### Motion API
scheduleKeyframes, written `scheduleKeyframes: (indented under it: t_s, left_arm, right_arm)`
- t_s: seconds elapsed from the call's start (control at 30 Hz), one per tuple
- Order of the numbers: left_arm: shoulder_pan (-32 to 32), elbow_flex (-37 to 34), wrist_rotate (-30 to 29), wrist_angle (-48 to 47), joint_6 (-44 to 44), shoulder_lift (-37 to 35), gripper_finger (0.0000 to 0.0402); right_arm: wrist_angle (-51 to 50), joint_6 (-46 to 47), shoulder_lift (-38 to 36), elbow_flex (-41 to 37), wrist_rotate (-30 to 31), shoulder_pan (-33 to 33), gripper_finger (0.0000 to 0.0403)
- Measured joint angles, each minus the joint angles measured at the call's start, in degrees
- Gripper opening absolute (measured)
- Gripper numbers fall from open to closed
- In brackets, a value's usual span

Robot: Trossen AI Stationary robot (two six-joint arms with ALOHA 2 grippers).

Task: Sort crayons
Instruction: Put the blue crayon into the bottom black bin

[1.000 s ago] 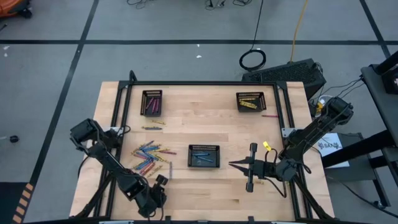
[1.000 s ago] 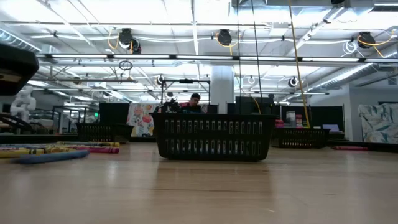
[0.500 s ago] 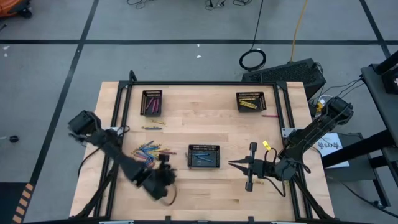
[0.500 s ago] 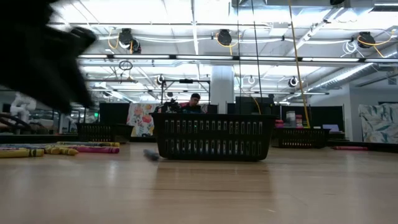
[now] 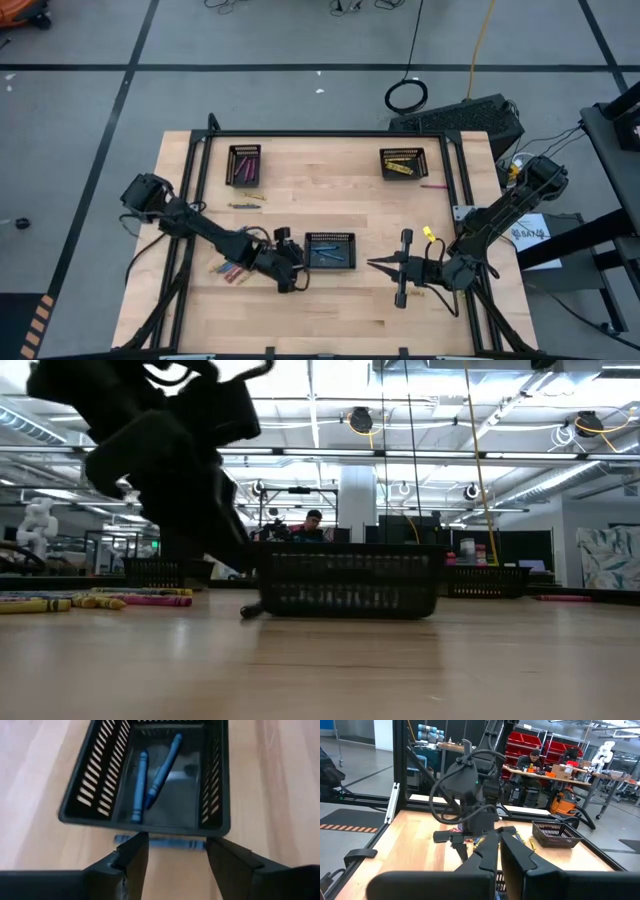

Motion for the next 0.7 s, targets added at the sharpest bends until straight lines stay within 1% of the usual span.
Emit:
scheduleKeyframes:
  t_s: [0.1, 0.23, 0.3, 0.37, 0.57, 0.7]
  left_arm:
    - [0.01, -0.09, 0.13, 1.83, -1.46, 0.24, 0.0213]
    - [0.18, -0.13, -3.33, 5.36, -0.71, 1.09, 0.0215]
    - [0.84, 0.09, -3.43, 8.72, 0.23, 1.88, 0.0215]
    - [1.23, -0.03, -3.21, 7.59, -0.27, 2.06, 0.0215]
    - [1.57, 0.0, -3.28, 4.05, -10.58, 2.07, 0.0215]
    - [1.44, 0.0, -5.91, 2.61, -16.48, 3.02, 0.0215]
  right_arm:
    - [-0.78, 0.72, 0.0, 0.0, -0.02, 0.0, 0.0006]
    - [-0.85, 0.71, 0.0, 0.0, -0.02, 0.0, 0.0006]
    - [-0.84, 0.71, 0.0, 0.0, -0.02, 0.0, 0.0006]
    - [-0.9, 0.84, 0.0, -0.02, -0.02, 0.0, 0.0006]
    - [-1.65, 2.02, 0.02, -0.02, -0.04, 0.0, 0.0006]
    - [-1.83, 2.18, 0.02, -0.02, -0.04, 0.0, 0.0006]
